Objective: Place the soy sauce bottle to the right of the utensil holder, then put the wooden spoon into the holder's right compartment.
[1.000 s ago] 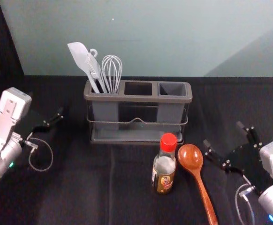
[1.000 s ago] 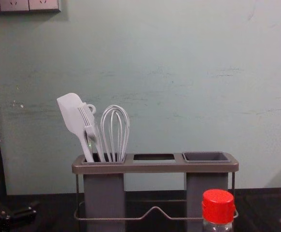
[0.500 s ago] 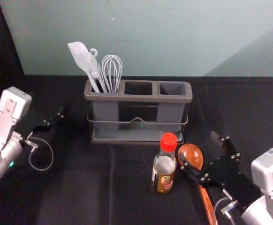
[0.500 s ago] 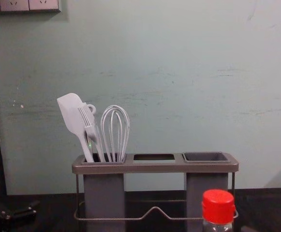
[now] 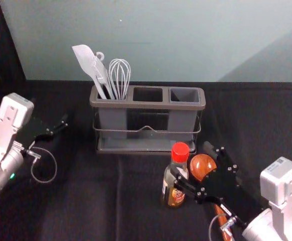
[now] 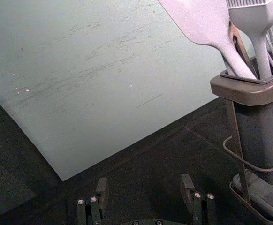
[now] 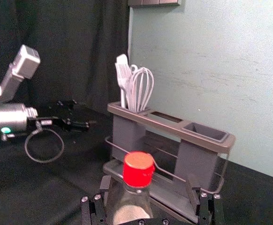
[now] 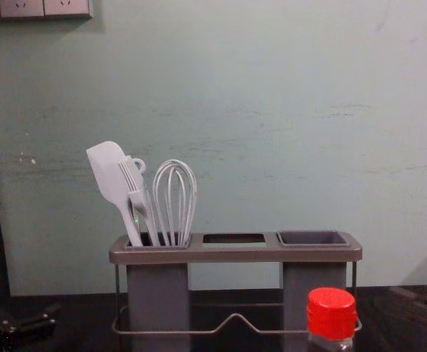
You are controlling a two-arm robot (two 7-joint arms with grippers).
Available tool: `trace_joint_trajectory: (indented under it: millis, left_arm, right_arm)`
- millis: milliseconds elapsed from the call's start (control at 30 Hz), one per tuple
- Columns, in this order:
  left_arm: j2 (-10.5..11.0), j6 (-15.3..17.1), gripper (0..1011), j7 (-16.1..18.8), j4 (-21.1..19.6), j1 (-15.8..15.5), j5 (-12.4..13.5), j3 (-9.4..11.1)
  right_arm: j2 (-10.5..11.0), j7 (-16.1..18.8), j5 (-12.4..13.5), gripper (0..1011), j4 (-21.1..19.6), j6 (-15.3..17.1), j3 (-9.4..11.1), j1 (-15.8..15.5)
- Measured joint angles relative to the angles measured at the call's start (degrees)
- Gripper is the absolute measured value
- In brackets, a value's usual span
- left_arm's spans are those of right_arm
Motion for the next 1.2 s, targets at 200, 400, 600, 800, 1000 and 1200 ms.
trace_joint_trajectory:
  millis: [200, 400, 600, 800, 1000, 1200]
  left_arm:
    - [0.0, 0.0, 1000, 0.0, 0.0, 0.0, 0.0, 0.0]
    - [0.0, 0.0, 1000, 0.0, 0.0, 0.0, 0.0, 0.0]
    - [0.0, 0.0, 1000, 0.0, 0.0, 0.0, 0.0, 0.0]
    - [0.0, 0.0, 1000, 0.0, 0.0, 0.0, 0.0, 0.0]
    - [0.0, 0.0, 1000, 0.0, 0.0, 0.0, 0.0, 0.0]
    - [0.0, 0.0, 1000, 0.0, 0.0, 0.0, 0.0, 0.0]
  right_arm:
    - [-1.6, 2.2, 1.6, 1003, 0.7, 0.3, -0.3, 1.1]
    - [-3.8, 5.1, 4.1, 1003, 2.9, 2.0, -0.3, 3.2]
    - [-5.3, 6.4, 3.9, 1003, 4.6, 2.4, -0.2, 4.6]
    - [-6.2, 7.0, 3.1, 1003, 5.2, 2.5, 0.1, 5.0]
    - [-7.2, 7.7, 2.6, 947, 5.5, 2.0, 0.8, 4.9]
    - [-8.0, 8.6, 2.6, 786, 5.7, 2.1, 1.2, 4.9]
